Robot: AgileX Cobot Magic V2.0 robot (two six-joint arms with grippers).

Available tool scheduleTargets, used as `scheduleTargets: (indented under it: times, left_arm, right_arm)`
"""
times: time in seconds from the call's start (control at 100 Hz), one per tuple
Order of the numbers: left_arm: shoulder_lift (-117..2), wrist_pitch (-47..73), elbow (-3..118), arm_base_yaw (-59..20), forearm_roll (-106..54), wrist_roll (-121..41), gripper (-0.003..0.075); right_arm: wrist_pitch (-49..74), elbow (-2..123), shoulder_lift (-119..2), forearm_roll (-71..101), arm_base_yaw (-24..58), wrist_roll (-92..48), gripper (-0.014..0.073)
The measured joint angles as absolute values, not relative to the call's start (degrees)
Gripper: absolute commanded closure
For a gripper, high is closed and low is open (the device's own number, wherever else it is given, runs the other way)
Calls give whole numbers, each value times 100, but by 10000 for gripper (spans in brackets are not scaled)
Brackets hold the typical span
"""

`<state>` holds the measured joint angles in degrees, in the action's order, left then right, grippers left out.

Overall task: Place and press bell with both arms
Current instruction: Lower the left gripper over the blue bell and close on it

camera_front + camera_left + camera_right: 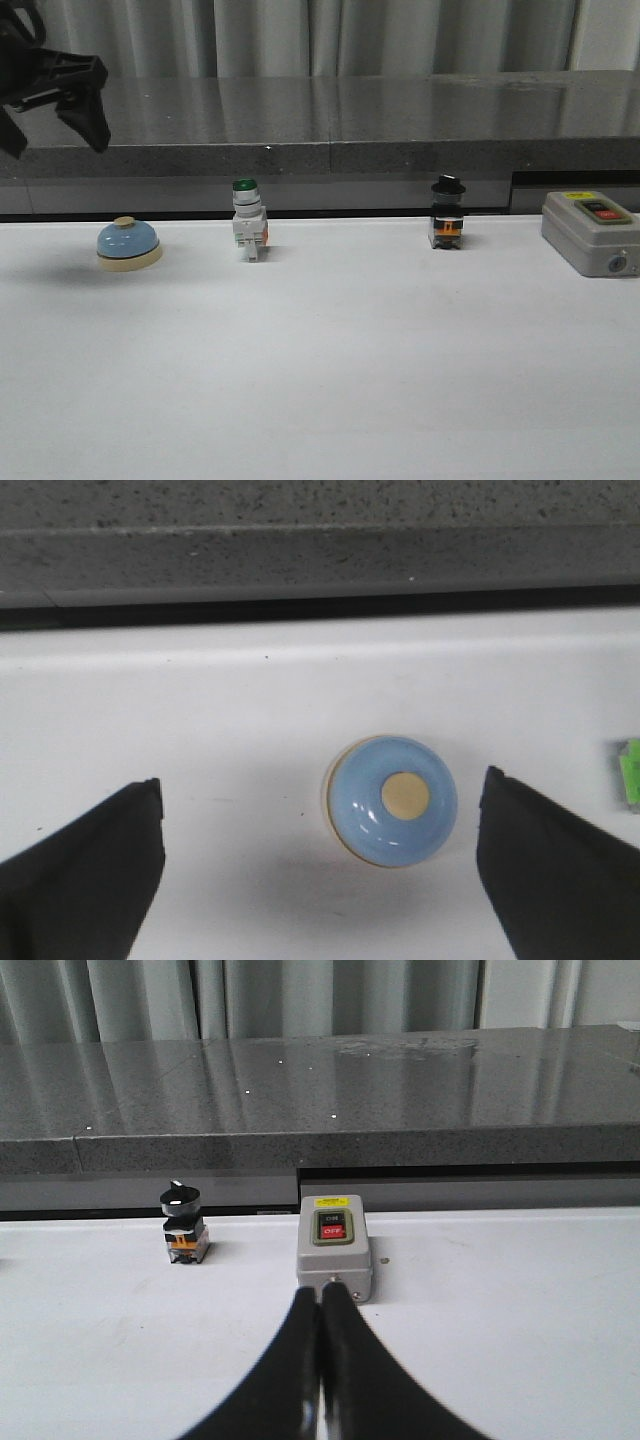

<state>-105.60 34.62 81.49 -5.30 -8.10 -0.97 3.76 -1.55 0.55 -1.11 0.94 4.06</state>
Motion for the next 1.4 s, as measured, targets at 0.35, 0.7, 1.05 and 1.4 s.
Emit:
scheduleTargets:
  times: [0.35, 0.7, 1.05, 1.4]
  left_arm:
    - [-11838, 4637, 9549, -541, -1199, -243, 112]
    - [-12321, 4896, 9909, -773, -1251, -260, 112]
    - [-12356, 4995, 9921, -773, -1251, -659, 112]
    - [-12684, 5209, 9932, -773, -1251, -1131, 113]
  right_arm:
    - [376, -155, 55, -111, 94, 406, 653]
    - [376, -155, 55, -111, 94, 406, 653]
    - [376, -155, 55, -111, 94, 406, 653]
    - [376, -155, 55, -111, 94, 406, 653]
